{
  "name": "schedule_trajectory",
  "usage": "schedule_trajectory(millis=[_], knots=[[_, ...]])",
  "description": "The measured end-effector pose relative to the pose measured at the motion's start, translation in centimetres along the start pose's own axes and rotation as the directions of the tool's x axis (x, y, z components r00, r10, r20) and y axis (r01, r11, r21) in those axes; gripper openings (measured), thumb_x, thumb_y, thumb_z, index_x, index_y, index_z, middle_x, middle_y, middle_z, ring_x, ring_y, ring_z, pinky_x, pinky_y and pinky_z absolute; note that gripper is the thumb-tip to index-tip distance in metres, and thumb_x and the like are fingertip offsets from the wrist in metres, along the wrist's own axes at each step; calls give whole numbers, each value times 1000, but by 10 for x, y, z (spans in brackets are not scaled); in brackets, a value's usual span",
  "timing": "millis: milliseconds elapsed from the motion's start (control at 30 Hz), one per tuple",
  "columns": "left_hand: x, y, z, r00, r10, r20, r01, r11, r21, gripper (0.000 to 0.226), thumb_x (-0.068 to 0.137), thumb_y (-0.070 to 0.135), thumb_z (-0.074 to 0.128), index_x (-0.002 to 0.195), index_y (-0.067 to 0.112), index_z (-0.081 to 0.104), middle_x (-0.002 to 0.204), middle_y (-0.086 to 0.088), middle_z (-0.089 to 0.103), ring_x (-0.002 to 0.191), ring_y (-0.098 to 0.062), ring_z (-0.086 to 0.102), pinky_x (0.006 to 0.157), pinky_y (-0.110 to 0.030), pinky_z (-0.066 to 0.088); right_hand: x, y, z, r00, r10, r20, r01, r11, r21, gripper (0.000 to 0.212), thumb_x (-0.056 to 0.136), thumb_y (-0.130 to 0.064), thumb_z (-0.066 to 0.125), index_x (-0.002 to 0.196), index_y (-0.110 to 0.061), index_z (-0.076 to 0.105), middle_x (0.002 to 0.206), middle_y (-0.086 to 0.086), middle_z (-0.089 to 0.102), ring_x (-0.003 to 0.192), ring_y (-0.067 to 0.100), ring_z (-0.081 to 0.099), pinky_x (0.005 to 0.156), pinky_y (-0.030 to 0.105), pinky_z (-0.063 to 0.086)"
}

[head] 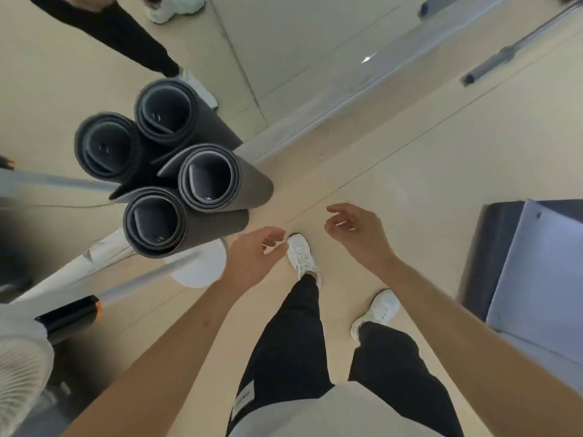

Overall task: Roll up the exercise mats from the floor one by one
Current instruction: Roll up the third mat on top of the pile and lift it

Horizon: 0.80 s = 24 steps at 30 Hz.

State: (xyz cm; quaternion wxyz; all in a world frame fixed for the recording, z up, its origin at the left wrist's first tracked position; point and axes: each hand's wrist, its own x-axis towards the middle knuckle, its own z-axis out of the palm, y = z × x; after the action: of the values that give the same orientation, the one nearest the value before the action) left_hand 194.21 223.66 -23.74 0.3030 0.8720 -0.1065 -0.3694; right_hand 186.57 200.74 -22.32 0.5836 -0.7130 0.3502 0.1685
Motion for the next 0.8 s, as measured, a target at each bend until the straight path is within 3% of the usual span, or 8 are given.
schedule_trajectory(millis=[133, 300, 433, 533, 800], knots=[[-16, 55, 58, 964, 40, 263, -73, 990, 117, 37, 83, 53, 63, 113, 34, 74, 103, 22, 73, 94, 0, 68, 92, -36, 55, -64, 73, -66, 994, 54, -97, -55, 998, -13, 18, 89, -21, 74, 105, -29, 73, 93, -13, 74, 79, 1, 68, 78, 17, 52], [-40, 131, 155, 871, 72, 486, -247, 919, 307, 23, 93, 42, 67, 116, 36, 71, 102, 25, 69, 94, 6, 64, 92, -29, 53, -160, 179, -144, 969, 144, -203, -145, 989, 8, 15, 90, -26, 72, 101, -36, 69, 97, -18, 71, 83, -9, 64, 78, 11, 46], [-78, 197, 248, 827, 87, 556, -293, 910, 293, 25, 94, 38, 68, 118, 30, 72, 106, 20, 71, 94, 5, 64, 89, -24, 51, -246, 268, -200, 929, 239, -281, -217, 970, 107, 19, 90, -27, 71, 102, -41, 65, 97, -18, 69, 82, -5, 65, 77, 14, 45], [-112, 239, 323, 798, 106, 593, -334, 897, 290, 19, 94, 39, 68, 113, 36, 71, 108, 21, 71, 96, 5, 64, 91, -26, 51, -308, 330, -241, 889, 309, -339, -268, 950, 162, 18, 91, -28, 70, 106, -38, 66, 97, -17, 69, 84, -1, 65, 75, 14, 44], [-196, 326, 499, 621, 86, 779, -496, 813, 306, 16, 94, 38, 67, 109, 39, 70, 105, 20, 72, 96, 3, 66, 92, -26, 53, -422, 478, -320, 729, 502, -464, -380, 862, 336, 21, 91, -32, 69, 112, -27, 71, 98, -12, 70, 85, 6, 66, 80, 24, 48]])
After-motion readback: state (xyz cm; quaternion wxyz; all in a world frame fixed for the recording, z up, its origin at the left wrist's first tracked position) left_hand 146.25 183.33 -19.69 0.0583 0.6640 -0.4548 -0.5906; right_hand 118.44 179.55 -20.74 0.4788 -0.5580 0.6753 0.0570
